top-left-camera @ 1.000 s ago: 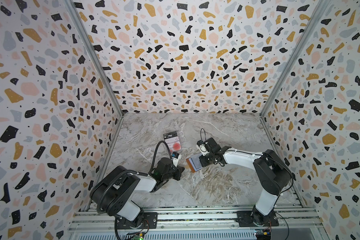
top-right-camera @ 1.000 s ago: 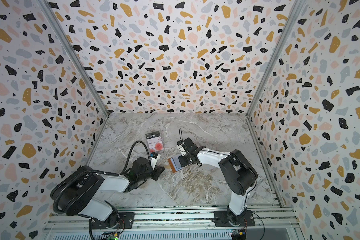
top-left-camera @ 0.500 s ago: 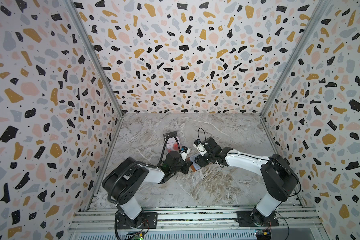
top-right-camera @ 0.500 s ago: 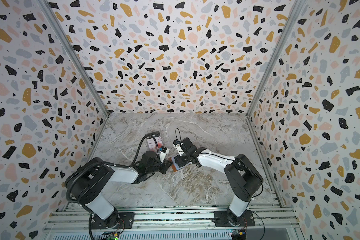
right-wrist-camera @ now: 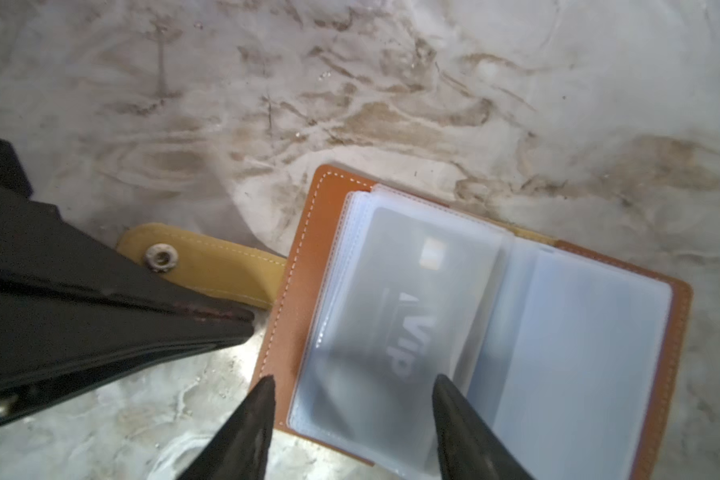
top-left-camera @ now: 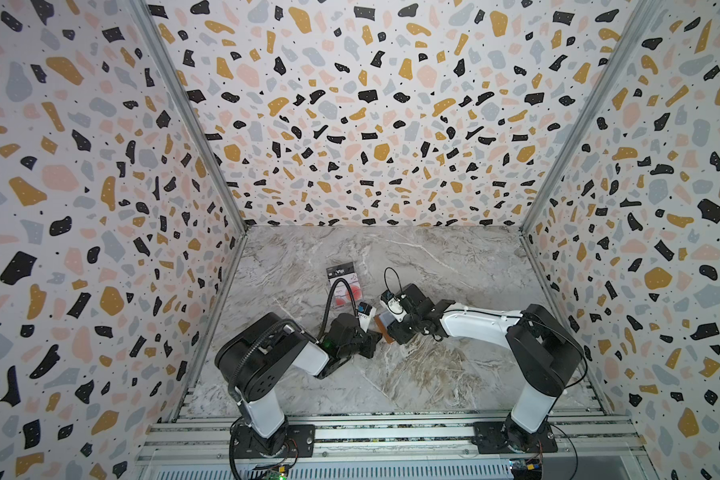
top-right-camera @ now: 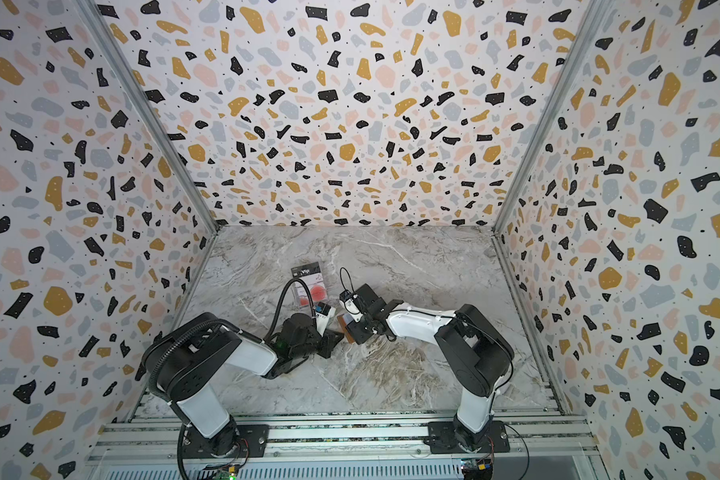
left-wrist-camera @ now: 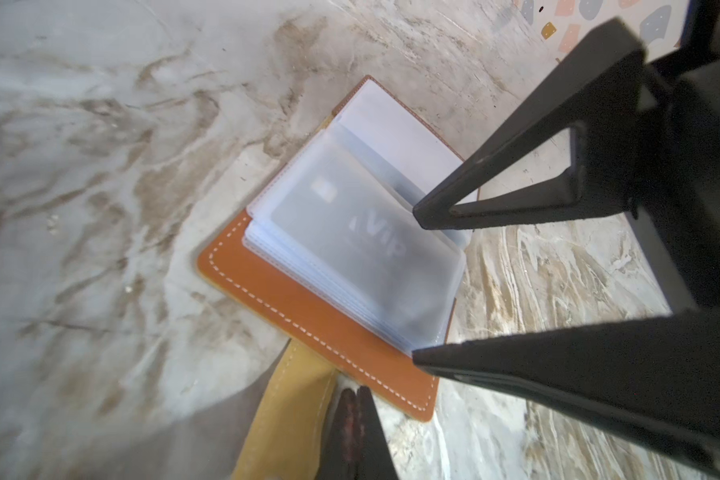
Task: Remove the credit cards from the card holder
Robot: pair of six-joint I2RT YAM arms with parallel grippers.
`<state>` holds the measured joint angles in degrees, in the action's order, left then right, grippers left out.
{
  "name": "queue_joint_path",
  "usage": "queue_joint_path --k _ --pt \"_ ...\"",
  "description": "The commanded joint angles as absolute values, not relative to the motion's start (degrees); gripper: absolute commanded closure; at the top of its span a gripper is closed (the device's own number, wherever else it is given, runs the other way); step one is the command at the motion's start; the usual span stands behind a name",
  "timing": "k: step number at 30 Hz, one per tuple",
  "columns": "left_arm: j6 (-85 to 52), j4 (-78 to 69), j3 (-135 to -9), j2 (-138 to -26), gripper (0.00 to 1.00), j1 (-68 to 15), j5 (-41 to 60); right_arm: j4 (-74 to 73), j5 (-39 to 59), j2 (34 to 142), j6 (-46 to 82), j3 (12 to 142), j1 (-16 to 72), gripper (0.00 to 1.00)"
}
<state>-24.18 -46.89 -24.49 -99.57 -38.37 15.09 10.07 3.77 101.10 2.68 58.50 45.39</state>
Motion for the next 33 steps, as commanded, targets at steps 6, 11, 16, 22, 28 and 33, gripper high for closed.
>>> queue_joint_path --k 6,11,16,22,28,33 --pt "-25.8 -48.4 -25.0 -101.2 1.00 -38.7 14.5 12.7 1.7 102.7 1.1 58.8 45.7 0.47" --pt "-26.7 -51.7 -25.3 -99.9 1.00 -38.7 15.8 12.7 1.1 103.1 1.3 58.4 45.8 0.50" --pt "-25.9 -52.3 -27.6 -100.2 0.97 -38.7 15.3 12.3 1.6 103.5 1.8 58.0 45.9 0.54" --pt "-25.0 -52.5 -29.9 -104.0 0.98 -38.7 14.4 11.9 1.8 103.3 2.3 57.5 45.9 0.54" --pt "-24.5 -51.1 -28.9 -105.5 1.00 -38.8 13.2 11.9 1.3 102.9 2.8 57.5 45.9 0.49" --pt "-22.5 -47.7 -27.3 -104.2 1.00 -38.9 11.5 12.1 1.0 102.9 2.6 57.9 45.9 0.44"
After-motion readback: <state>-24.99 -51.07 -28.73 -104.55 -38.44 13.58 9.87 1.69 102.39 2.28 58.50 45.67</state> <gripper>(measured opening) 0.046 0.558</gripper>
